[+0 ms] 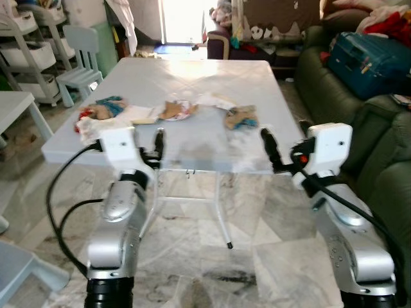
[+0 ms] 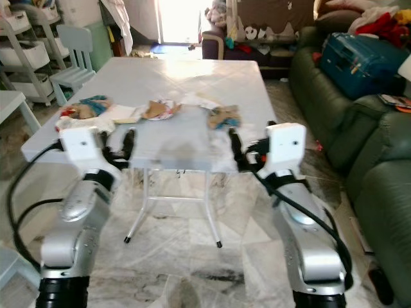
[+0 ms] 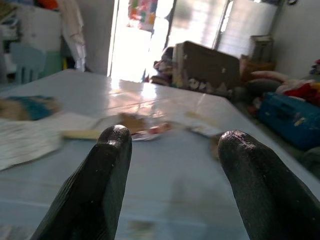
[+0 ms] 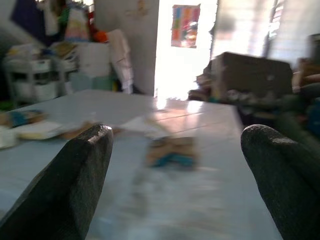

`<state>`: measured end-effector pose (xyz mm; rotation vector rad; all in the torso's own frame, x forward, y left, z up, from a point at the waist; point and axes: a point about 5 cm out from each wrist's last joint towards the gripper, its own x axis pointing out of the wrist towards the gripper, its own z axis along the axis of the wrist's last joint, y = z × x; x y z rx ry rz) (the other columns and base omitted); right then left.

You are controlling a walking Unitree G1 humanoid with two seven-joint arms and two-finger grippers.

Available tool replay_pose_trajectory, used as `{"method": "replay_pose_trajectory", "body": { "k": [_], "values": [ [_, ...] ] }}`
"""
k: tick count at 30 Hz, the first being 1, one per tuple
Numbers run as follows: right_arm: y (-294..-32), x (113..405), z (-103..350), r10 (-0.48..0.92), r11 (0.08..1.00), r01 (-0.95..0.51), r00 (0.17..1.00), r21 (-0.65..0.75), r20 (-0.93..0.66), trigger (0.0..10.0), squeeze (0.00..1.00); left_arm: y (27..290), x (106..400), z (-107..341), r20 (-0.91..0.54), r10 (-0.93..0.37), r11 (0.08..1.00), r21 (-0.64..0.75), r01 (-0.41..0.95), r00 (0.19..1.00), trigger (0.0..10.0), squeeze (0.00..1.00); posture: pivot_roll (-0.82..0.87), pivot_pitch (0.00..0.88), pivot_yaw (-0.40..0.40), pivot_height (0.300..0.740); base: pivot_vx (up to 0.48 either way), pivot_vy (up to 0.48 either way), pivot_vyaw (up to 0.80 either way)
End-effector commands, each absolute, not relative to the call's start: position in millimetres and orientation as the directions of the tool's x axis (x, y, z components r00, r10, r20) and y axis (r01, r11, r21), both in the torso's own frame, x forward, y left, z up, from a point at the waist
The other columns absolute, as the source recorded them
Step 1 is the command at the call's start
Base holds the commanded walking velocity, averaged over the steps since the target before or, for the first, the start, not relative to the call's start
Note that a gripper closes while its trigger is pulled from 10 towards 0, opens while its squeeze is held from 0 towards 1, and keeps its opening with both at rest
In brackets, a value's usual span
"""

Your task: Picking trash to rubbish bin

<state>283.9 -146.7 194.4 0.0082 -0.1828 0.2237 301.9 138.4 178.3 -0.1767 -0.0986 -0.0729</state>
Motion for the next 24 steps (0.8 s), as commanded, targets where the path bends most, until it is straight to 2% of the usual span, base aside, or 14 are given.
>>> {"method": "replay_pose_trajectory", "body": {
  "k": [1, 9, 24],
  "values": [
    [-141.3, 283.9, 197.4, 0.235, 0.971, -0.238, 0.952, -0.007, 0.194, 10.0, 0.00, 145.7, 302.4, 178.9, 0.102, -0.041, 0.986, -0.156, 0.057, 0.994, 10.0, 0.00, -0.06, 0.018, -0.040, 0.740, 0.000, -0.420, 0.00],
    [-140.6, 285.4, 197.9, 0.241, 0.970, -0.244, 0.950, -0.009, 0.196, 10.0, 0.00, 146.2, 302.9, 178.4, 0.100, -0.037, 0.987, -0.149, 0.052, 0.994, 10.0, 0.00, -0.05, 0.014, -0.043, 0.740, 0.000, -0.387, 0.00],
    [-138.5, 287.4, 193.4, 0.248, 0.968, -0.252, 0.953, -0.002, 0.175, 10.0, 0.00, 152.1, 302.7, 171.2, 0.080, -0.012, 0.990, -0.141, 0.024, 0.997, 10.0, 0.00, -0.05, 0.007, -0.041, 0.740, 0.000, 0.000, 0.00]
  ]
}}
